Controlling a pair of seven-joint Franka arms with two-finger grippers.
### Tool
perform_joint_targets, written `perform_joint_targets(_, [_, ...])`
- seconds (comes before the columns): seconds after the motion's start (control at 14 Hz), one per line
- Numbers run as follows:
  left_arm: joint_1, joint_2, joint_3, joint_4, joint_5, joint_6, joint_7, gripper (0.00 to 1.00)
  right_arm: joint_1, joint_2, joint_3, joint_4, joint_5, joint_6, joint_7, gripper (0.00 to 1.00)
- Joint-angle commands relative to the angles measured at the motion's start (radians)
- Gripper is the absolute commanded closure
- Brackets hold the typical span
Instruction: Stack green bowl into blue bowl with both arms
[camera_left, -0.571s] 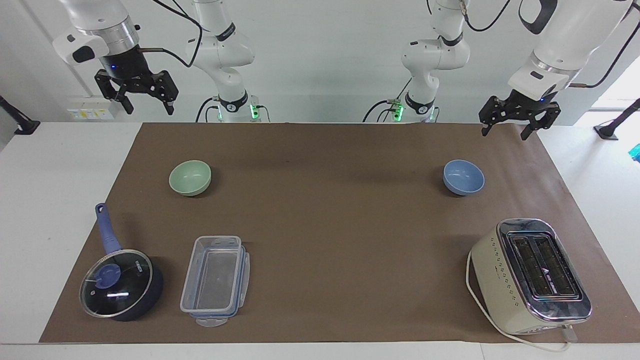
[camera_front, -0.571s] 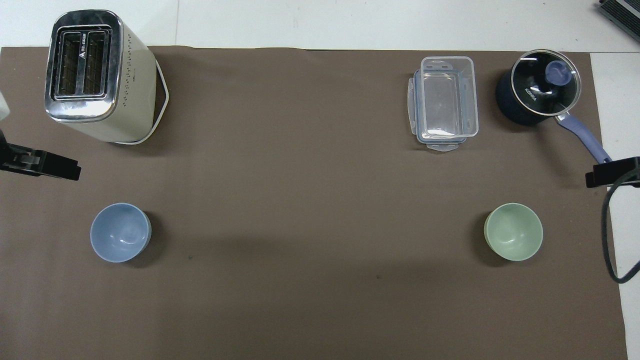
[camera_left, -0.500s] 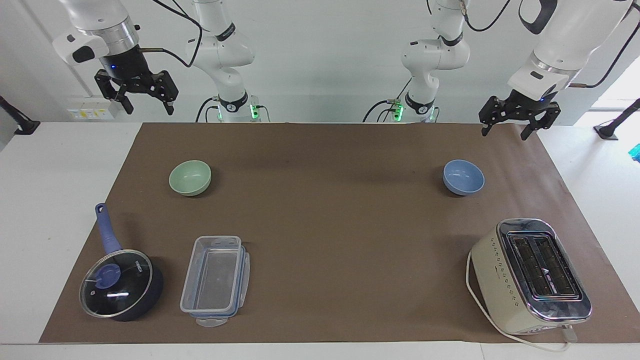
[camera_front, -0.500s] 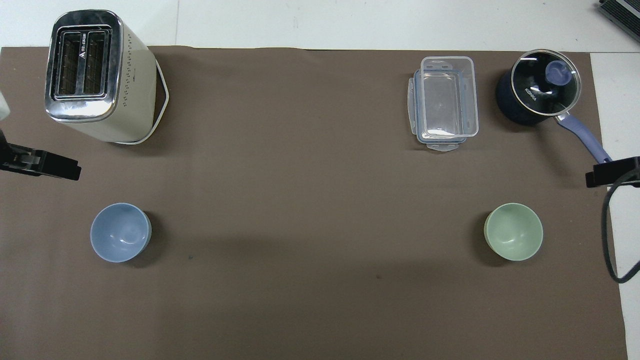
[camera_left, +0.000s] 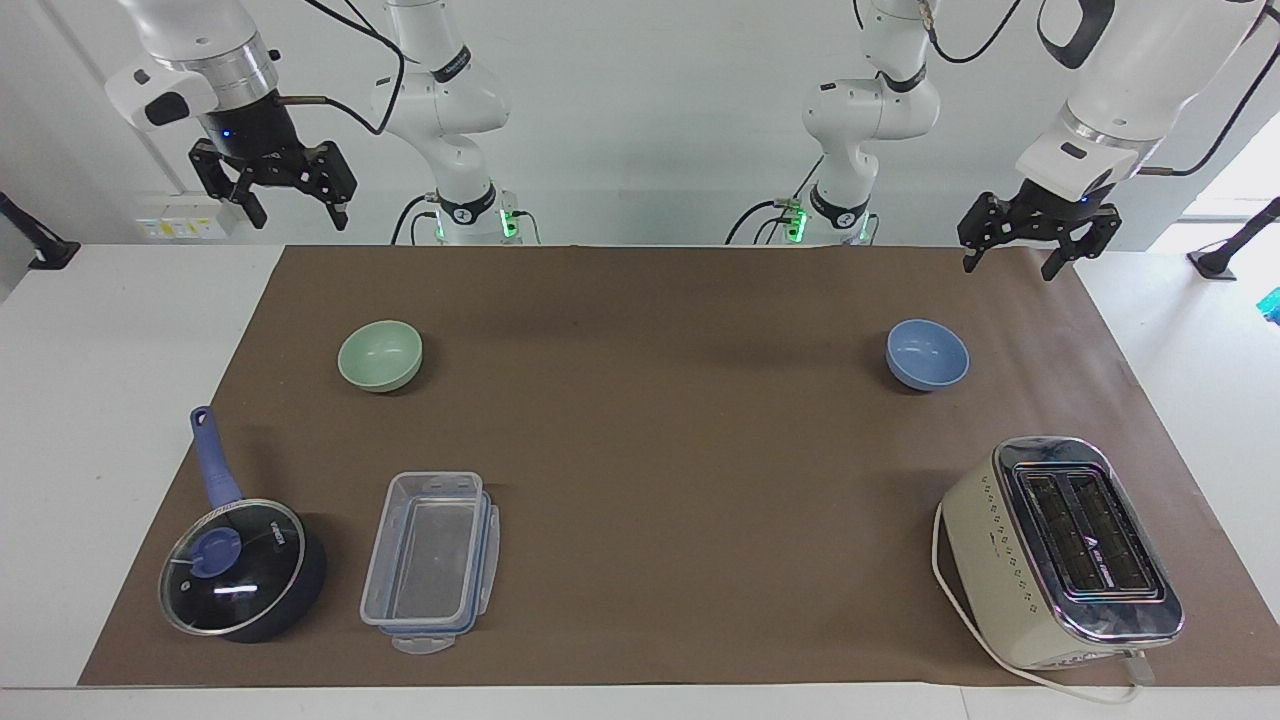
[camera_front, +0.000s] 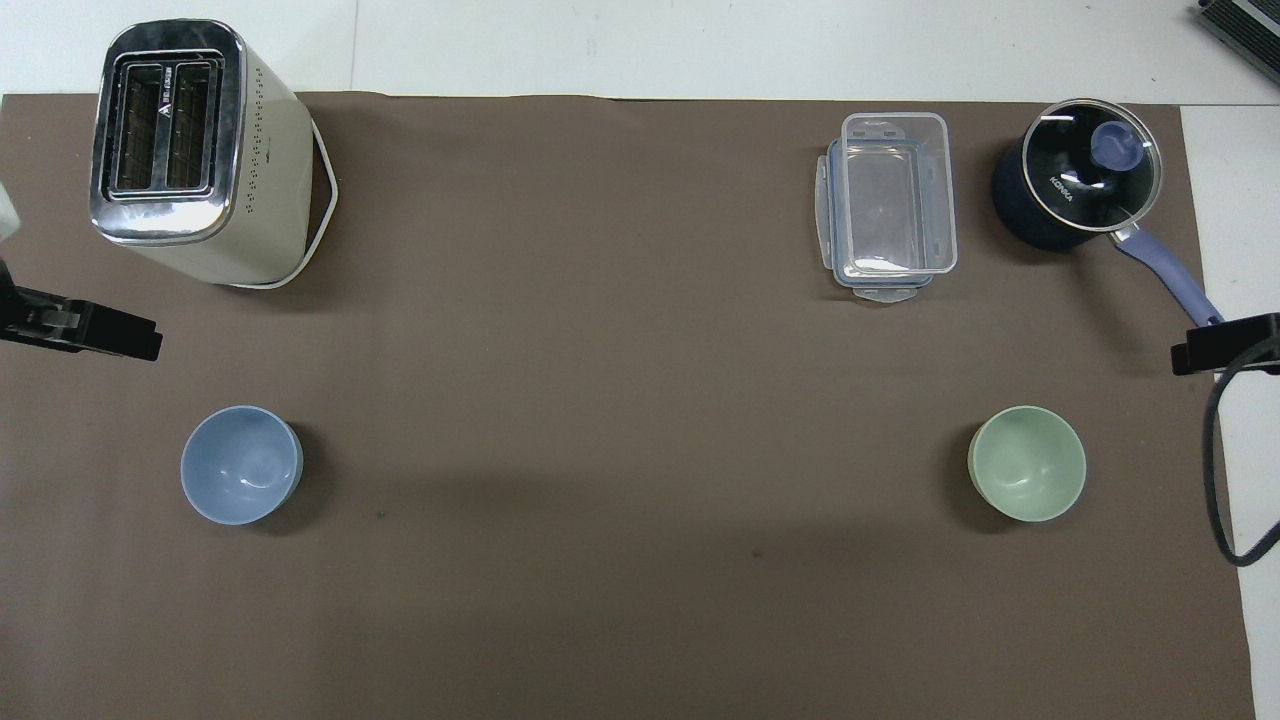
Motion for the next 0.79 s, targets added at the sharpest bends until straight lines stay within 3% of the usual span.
perform_joint_targets(0.0, [-0.004,-0.022,0.007,-0.026,-0.011,0.006,-0.013,0.0,-0.006,-0.017,0.005,-0.019,-0.01,0.009,-0.015,0.0])
perform_joint_targets(0.71, [-0.012,-0.022,0.007,-0.026,-0.011,0.006,-0.013,0.0,-0.006,-0.017,0.005,-0.019,-0.01,0.009,-0.015,0.0])
